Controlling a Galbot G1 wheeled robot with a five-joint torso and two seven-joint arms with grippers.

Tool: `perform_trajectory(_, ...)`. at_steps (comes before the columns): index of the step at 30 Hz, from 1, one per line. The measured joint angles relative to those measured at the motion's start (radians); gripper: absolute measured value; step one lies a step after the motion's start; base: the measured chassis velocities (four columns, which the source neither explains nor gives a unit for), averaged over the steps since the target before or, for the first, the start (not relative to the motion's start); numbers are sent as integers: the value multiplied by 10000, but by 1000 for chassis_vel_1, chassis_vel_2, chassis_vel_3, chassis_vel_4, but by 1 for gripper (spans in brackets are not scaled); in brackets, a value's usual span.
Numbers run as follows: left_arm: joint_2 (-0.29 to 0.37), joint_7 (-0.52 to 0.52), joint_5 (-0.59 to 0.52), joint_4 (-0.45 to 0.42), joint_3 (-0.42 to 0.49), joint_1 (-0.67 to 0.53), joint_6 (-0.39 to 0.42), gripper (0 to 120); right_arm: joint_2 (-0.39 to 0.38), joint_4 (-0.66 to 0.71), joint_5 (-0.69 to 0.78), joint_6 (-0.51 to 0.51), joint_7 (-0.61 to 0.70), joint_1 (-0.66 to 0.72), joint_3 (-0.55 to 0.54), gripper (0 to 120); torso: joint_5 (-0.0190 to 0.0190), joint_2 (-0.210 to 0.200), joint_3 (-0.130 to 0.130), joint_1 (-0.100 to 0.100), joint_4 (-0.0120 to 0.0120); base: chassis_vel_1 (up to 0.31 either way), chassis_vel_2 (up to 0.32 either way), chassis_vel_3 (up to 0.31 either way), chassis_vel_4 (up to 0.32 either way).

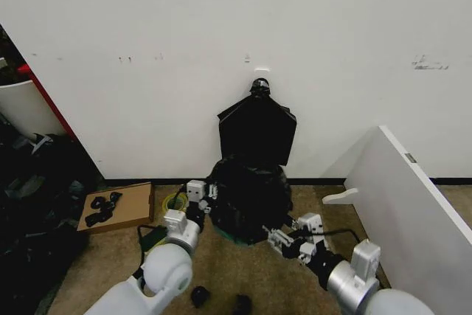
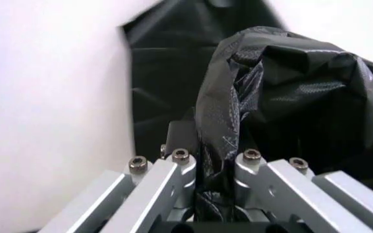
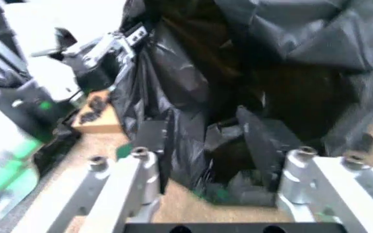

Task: Place the garbage bag over the trash bin.

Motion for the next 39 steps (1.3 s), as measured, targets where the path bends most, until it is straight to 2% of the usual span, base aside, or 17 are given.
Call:
perform_trajectory(3, -34, 133, 125, 71, 622, -284, -72, 4, 122, -320, 541, -378, 620, 645, -214, 22, 0, 0, -1, 0, -1, 0, 0, 0, 0)
perform_trajectory(4, -34, 133, 125, 71, 622, -284, -72, 4, 122, -320, 541, -378, 620, 645, -214, 22, 0, 0, -1, 0, -1, 0, 0, 0, 0)
perform_trajectory(6, -72, 163, 177, 187, 951, -474, -78, 4, 256, -680, 854, -558, 906, 1152, -393, 12, -1, 0, 0, 0, -3, 0, 0, 0, 0)
perform_trajectory(10, -164, 169, 276, 368, 1301, -630, -78, 4, 521, -1442, 1032, -826, 1261, 2179, -997, 0, -2, 0, 0, 2, 1, 0, 0, 0, 0)
perform_trajectory(12, -181, 172, 318, 397, 1342, -644, -80, 4, 575, -1611, 1028, -872, 1335, 2360, -1140, 0, -4, 0, 0, 2, 0, 0, 0, 0, 0)
perform_trajectory(17, -359, 177, 521, 533, 1548, -724, -81, 4, 1096, -2835, 942, -1283, 1912, 3606, -2330, 0, -1, -2, 0, 2, 1, 0, 0, 0, 0)
perform_trajectory(25, -499, 159, 540, 571, 1657, -774, -56, 4, 1700, -3880, 449, -1437, 2289, 4560, -3553, 0, -2, -2, 0, 1, 0, 0, 0, 0, 0)
perform_trajectory(39, -423, 166, 643, 439, 1711, -732, -79, 4, 2103, -5033, 167, -1658, 2841, 5377, -4249, 0, -2, -2, -1, 1, -1, 0, 0, 0, 0)
